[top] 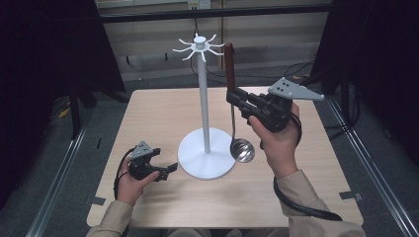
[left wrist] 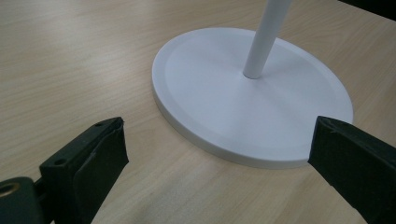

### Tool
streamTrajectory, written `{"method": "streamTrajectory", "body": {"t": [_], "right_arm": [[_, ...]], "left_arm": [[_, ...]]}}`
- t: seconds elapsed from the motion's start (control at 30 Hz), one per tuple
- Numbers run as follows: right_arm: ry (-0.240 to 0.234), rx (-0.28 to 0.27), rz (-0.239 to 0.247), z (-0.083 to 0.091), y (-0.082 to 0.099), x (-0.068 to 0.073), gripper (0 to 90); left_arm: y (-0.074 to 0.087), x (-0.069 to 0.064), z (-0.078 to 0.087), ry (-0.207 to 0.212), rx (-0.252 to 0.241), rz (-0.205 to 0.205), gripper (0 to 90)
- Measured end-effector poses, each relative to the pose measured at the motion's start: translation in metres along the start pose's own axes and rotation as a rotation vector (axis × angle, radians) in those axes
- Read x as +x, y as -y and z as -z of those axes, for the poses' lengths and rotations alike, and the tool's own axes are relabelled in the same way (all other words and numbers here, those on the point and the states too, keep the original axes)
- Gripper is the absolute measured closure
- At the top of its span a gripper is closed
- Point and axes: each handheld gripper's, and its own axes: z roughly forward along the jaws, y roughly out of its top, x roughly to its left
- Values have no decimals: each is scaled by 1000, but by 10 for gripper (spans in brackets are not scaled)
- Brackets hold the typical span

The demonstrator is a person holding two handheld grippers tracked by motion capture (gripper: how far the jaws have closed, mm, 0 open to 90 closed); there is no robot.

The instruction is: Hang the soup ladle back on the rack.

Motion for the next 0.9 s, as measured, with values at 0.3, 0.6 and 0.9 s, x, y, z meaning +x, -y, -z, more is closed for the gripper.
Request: {"method": "streamTrajectory", "body": {"t": [0.3, 0.6, 0.9], "right_arm": [[-10, 5, -1, -3, 1, 3, 750], [-6, 16, -1, -10, 2, 4, 750], [-2, 25, 4, -14, 4, 4, 750]], "left_arm": [[0, 0, 0, -1, -6, 7, 40], [0, 0, 1, -1, -8, 8, 40], [-1, 1, 2, -5, -12, 9, 40]]}}
